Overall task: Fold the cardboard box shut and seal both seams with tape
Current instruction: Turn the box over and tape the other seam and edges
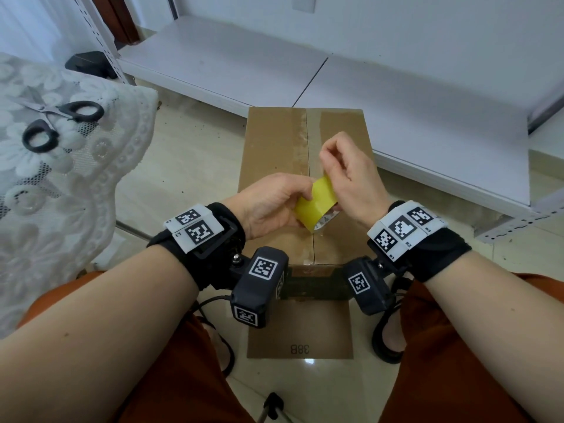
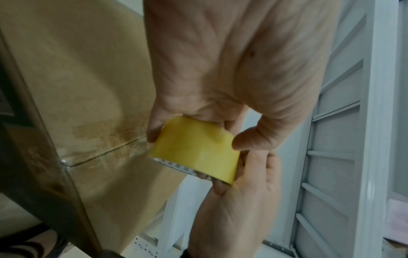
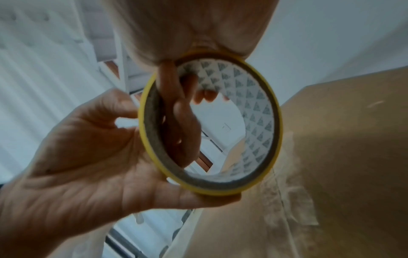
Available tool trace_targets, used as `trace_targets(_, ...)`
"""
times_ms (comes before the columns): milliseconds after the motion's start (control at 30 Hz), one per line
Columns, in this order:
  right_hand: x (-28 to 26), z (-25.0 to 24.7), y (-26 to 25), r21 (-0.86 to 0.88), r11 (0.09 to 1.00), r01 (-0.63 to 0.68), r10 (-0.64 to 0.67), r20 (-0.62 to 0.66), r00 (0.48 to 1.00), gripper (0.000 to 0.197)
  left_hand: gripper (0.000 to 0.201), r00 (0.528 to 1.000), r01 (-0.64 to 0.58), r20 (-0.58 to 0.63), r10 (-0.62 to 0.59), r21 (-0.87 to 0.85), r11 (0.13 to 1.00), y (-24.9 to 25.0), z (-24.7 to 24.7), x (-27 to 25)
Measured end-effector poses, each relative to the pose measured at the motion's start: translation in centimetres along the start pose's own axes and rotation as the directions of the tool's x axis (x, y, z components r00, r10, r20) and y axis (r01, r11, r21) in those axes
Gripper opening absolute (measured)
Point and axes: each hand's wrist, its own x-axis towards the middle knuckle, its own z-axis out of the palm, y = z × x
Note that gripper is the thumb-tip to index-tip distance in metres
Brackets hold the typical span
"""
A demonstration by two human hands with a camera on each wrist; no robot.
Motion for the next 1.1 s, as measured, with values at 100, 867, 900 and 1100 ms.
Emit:
trace_targets(100, 0.5, -0.6, 0.5, -0.051, 0.998, 0.029, -0.034, -0.103, 0.994, 0.015, 0.040, 0.999, -0.033, 0.009, 0.033, -0.020, 0.999, 0.5, -0.5, 0.0)
trace_targets(867, -0.8, 0.4, 0.4, -0.116, 0.993, -0.006, 0.007, 0.011, 1.000, 0.004, 0.037, 0.990, -0.048, -0.126, 0.065, 0.135, 0.990, -0.4, -1.1, 0.5)
trace_targets(900, -0.7, 0.3, 0.4, -0.052, 0.998, -0.030, 0.031, 0.011, 0.999, 0.010, 0.038, 0.990, -0.043, -0.130, 0.063, 0.153, 0.987, -0.4, -1.1, 0.5)
trace_targets(1100, -0.9, 0.7, 0.4, 0.078, 0.992, -0.101, 0.102, -0.018, 0.995, 0.007, 0.040, 0.986, -0.011, -0.159, 0.044, 0.201, 0.980, -0.6, -1.1, 0.5)
